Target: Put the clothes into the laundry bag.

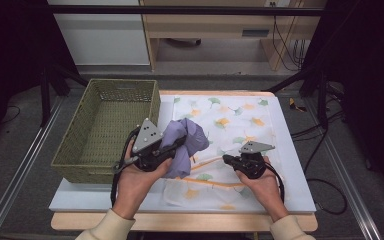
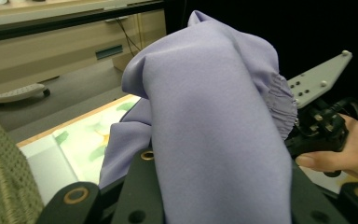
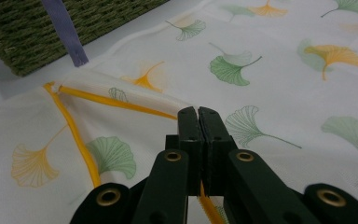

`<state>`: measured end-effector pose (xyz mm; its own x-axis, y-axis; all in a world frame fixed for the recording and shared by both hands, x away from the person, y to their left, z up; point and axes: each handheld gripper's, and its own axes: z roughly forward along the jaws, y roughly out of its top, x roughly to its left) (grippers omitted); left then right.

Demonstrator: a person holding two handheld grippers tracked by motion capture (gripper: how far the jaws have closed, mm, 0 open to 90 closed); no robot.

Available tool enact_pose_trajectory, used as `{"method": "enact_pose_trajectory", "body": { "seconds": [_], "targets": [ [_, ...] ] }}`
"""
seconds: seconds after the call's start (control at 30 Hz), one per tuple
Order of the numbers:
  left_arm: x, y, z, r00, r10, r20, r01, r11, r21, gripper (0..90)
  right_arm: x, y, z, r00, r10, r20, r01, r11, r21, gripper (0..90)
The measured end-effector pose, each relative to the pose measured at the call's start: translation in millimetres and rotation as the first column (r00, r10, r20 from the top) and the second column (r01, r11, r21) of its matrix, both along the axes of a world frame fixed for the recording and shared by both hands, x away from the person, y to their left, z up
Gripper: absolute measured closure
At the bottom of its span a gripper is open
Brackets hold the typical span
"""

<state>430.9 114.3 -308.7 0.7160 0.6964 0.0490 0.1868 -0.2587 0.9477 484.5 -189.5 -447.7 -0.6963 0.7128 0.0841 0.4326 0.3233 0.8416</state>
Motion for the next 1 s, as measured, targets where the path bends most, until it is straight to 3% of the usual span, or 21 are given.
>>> {"method": "enact_pose_trajectory", "body": {
  "seconds": [0.23, 0.43, 0.77, 1.0],
  "targets": [
    [-5.1, -14.9, -4.4, 0.9989, -0.045, -0.015, 0.045, 0.9987, -0.023, 72.1, 3.4, -1.0, 0.0, 0.9997, 0.001, -0.022, 0.000, 0.999, 0.038, 88.8],
    [-13.5, -29.8, -9.7, 0.9965, -0.083, -0.010, 0.083, 0.9965, -0.013, 72.1, 6.4, -1.5, -0.9, 0.9994, -0.003, -0.034, 0.005, 0.998, 0.057, 88.8],
    [-6.0, -48.9, -42.2, 0.9916, -0.115, -0.059, 0.112, 0.9919, -0.061, 72.0, 8.8, -6.3, 3.7, 0.9993, -0.018, -0.032, 0.021, 0.996, 0.084, 88.9],
    [-2.9, -66.4, -67.8, 0.9882, -0.121, -0.094, 0.117, 0.9918, -0.052, 71.9, 9.2, -11.3, 7.2, 0.9991, -0.024, -0.035, 0.028, 0.993, 0.118, 88.9]
  ]
}}
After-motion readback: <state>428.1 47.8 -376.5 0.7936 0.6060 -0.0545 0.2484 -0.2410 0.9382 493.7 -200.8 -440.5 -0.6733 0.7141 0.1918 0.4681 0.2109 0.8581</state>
